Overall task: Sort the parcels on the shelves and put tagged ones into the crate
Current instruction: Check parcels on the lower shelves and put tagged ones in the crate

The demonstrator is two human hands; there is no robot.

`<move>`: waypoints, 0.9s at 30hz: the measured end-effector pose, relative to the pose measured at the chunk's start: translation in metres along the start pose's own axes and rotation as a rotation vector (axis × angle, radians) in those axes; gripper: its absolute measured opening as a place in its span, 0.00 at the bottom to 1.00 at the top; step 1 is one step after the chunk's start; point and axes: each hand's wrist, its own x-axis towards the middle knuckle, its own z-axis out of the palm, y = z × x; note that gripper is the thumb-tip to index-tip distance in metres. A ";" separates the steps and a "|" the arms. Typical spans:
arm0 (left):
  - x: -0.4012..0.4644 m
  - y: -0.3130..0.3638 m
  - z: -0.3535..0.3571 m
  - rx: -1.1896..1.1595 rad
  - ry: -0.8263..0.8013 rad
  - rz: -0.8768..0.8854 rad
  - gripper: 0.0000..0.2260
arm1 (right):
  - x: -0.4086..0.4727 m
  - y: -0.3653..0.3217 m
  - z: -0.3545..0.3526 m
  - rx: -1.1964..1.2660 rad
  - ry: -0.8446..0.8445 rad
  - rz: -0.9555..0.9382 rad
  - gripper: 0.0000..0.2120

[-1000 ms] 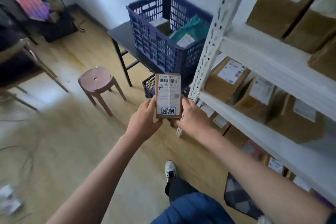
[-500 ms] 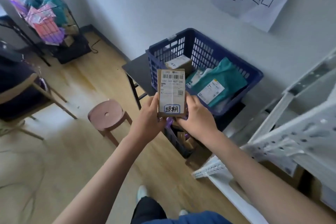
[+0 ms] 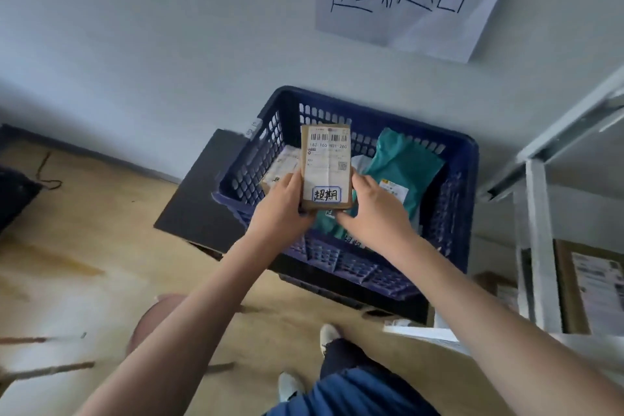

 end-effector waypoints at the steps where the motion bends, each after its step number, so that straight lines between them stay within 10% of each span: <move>1: 0.017 -0.004 0.004 -0.008 -0.035 0.009 0.30 | 0.012 0.006 0.006 0.011 -0.014 0.032 0.35; 27: 0.159 -0.068 0.088 0.211 -0.501 0.097 0.19 | 0.120 0.063 0.109 0.073 -0.247 0.471 0.11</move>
